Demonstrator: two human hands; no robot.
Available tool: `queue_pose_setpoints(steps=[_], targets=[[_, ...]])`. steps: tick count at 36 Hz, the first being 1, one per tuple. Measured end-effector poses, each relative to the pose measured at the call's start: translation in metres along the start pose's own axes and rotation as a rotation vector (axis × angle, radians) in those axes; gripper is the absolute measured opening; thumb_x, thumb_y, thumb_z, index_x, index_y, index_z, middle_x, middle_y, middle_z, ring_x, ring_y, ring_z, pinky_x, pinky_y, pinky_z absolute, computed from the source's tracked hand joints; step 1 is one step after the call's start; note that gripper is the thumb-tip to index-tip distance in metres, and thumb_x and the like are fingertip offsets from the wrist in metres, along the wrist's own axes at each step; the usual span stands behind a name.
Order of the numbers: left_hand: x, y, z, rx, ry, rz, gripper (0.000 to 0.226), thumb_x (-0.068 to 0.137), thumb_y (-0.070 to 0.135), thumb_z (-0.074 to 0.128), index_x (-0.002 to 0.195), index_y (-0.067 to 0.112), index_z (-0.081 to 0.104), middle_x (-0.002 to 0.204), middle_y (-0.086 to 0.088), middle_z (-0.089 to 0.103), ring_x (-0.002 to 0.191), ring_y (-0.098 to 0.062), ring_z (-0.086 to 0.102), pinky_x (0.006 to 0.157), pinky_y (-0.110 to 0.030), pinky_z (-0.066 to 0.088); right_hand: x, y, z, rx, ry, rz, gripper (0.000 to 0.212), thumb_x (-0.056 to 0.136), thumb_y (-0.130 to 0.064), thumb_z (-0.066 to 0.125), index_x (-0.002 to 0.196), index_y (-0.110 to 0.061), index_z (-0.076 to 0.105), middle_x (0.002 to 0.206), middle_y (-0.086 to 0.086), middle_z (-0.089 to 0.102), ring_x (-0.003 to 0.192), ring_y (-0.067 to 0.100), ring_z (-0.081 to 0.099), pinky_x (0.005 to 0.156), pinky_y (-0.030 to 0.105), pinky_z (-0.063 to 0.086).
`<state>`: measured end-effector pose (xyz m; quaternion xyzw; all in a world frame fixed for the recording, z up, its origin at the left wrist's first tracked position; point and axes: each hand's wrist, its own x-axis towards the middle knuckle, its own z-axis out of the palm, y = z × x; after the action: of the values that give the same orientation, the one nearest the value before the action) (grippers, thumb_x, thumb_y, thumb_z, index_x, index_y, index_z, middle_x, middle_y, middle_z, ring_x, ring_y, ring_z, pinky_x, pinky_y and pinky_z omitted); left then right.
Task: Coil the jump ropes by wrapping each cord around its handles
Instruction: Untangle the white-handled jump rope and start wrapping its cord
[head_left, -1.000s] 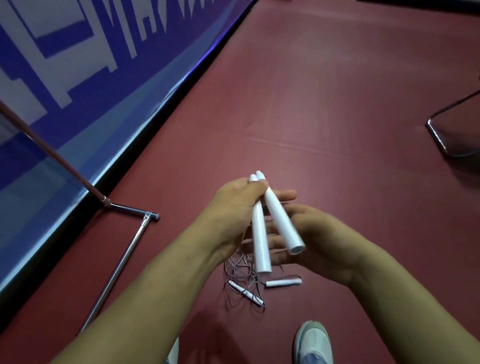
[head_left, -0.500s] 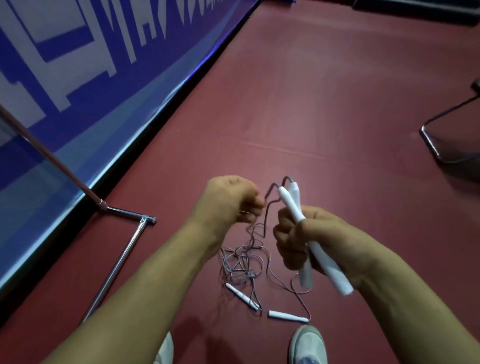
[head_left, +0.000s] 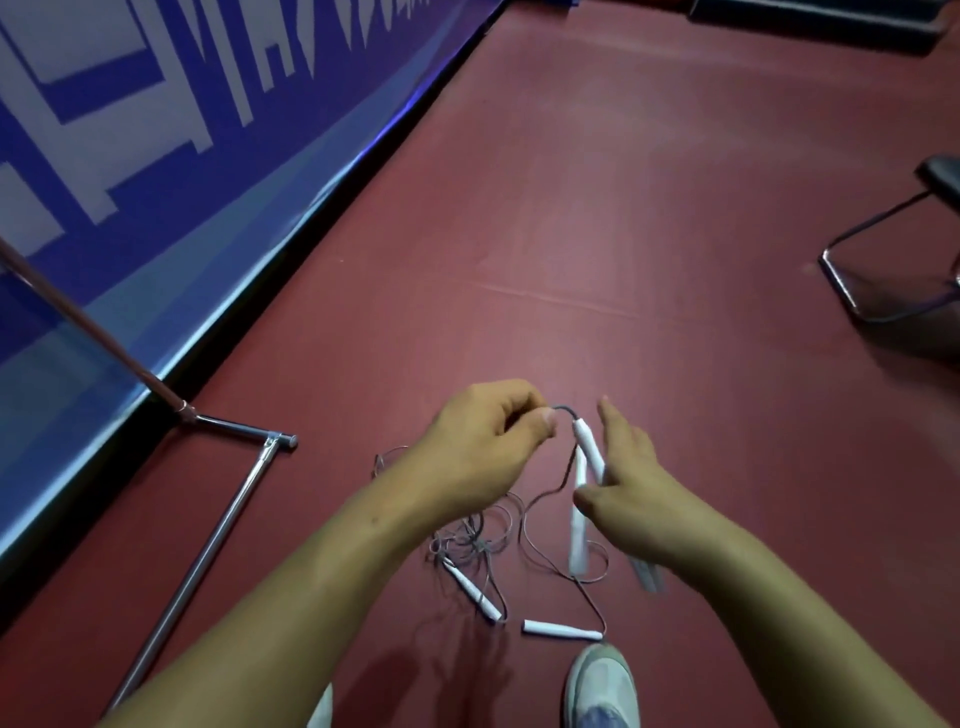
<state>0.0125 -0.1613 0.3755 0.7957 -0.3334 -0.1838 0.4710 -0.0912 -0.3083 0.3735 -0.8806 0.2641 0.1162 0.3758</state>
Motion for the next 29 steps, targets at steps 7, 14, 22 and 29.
queue_pose_setpoints(steps=[7, 14, 22, 29], targets=[[0.007, -0.012, -0.011, 0.156, -0.007, -0.072, 0.029, 0.099, 0.023, 0.059, 0.075, 0.005, 0.063, 0.051, 0.006, 0.042, 0.046, -0.007, 0.035, 0.046, -0.020, 0.030, -0.016, -0.031, -0.019, 0.741, -0.058, -0.202, 0.033, 0.092, 0.016, 0.039, 0.081, -0.001, 0.064, 0.097, 0.019, 0.076, 0.093, 0.040, 0.074, 0.080, 0.053, 0.062], [0.009, -0.044, -0.029, 0.356, -0.072, -0.309, 0.048, 0.104, 0.034, 0.050, 0.064, 0.008, 0.040, 0.058, -0.005, 0.041, 0.063, -0.026, 0.040, 0.055, -0.035, 0.031, -0.007, -0.020, -0.035, 1.283, 0.127, -0.287, 0.034, 0.085, 0.015, 0.049, 0.065, -0.011, 0.060, 0.103, 0.017, 0.063, 0.099, 0.035, 0.069, 0.082, 0.056, 0.061], [-0.002, -0.001, 0.005, 0.106, -0.351, -0.141, 0.029, 0.088, 0.005, 0.045, 0.106, 0.022, 0.059, 0.111, 0.004, 0.065, 0.102, -0.010, 0.061, 0.081, -0.019, 0.049, -0.002, -0.030, 0.011, 0.962, -0.233, -0.128, 0.045, 0.086, -0.018, 0.066, 0.130, -0.012, 0.062, 0.122, 0.007, 0.072, 0.111, 0.020, 0.068, 0.100, 0.050, 0.051], [-0.009, -0.007, -0.011, 0.232, -0.249, -0.053, 0.017, 0.091, 0.011, 0.061, 0.081, 0.025, 0.059, 0.077, 0.005, 0.066, 0.065, -0.008, 0.057, 0.063, -0.021, 0.045, -0.005, -0.031, -0.013, 0.446, -0.180, -0.195, 0.018, 0.093, -0.007, 0.071, 0.110, -0.001, 0.069, 0.089, 0.025, 0.075, 0.078, 0.031, 0.077, 0.075, 0.036, 0.064]])
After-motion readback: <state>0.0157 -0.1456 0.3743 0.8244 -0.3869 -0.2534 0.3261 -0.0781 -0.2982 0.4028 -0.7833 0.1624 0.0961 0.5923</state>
